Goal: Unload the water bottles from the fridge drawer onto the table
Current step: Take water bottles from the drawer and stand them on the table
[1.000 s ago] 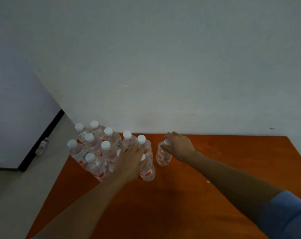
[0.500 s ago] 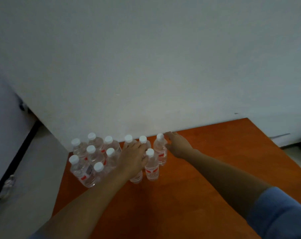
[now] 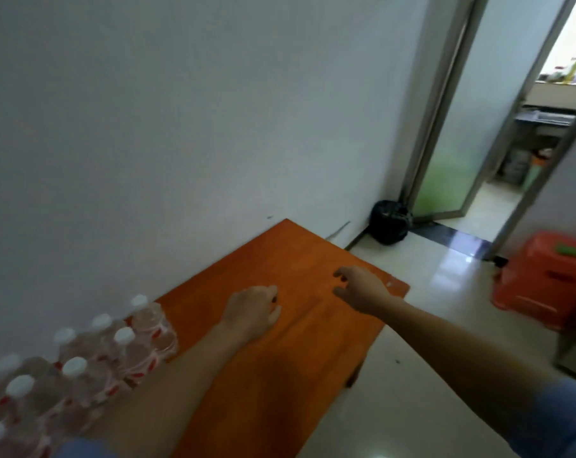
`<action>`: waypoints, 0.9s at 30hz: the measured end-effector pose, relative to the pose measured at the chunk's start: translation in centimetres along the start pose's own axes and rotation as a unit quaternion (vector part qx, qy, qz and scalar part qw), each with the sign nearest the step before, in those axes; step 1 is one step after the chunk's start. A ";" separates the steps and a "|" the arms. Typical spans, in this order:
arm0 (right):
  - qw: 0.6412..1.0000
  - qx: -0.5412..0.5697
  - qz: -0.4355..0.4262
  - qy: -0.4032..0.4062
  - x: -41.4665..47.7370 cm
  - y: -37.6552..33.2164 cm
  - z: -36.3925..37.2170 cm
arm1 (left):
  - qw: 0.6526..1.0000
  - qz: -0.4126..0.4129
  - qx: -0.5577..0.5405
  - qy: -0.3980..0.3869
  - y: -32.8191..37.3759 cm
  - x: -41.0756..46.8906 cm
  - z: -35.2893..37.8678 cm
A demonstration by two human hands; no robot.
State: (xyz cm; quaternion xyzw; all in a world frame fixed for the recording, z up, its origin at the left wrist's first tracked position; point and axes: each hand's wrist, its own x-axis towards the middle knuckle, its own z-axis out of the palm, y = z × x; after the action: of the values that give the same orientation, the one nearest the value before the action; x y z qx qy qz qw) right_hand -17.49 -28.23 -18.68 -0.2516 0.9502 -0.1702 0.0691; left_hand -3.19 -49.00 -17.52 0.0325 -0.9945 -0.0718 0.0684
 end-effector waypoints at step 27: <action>0.881 0.052 0.444 0.154 -37.4 62.7 -19.4 | 0.914 0.395 -0.043 -0.079 70.6 20.7 17.7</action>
State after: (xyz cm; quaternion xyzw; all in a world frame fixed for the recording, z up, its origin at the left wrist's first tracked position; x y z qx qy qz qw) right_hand -17.87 47.26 -21.30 0.2301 0.9508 -0.2073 0.0029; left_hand -30.02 21.59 -21.78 -0.3719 -0.9243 -0.0844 0.0141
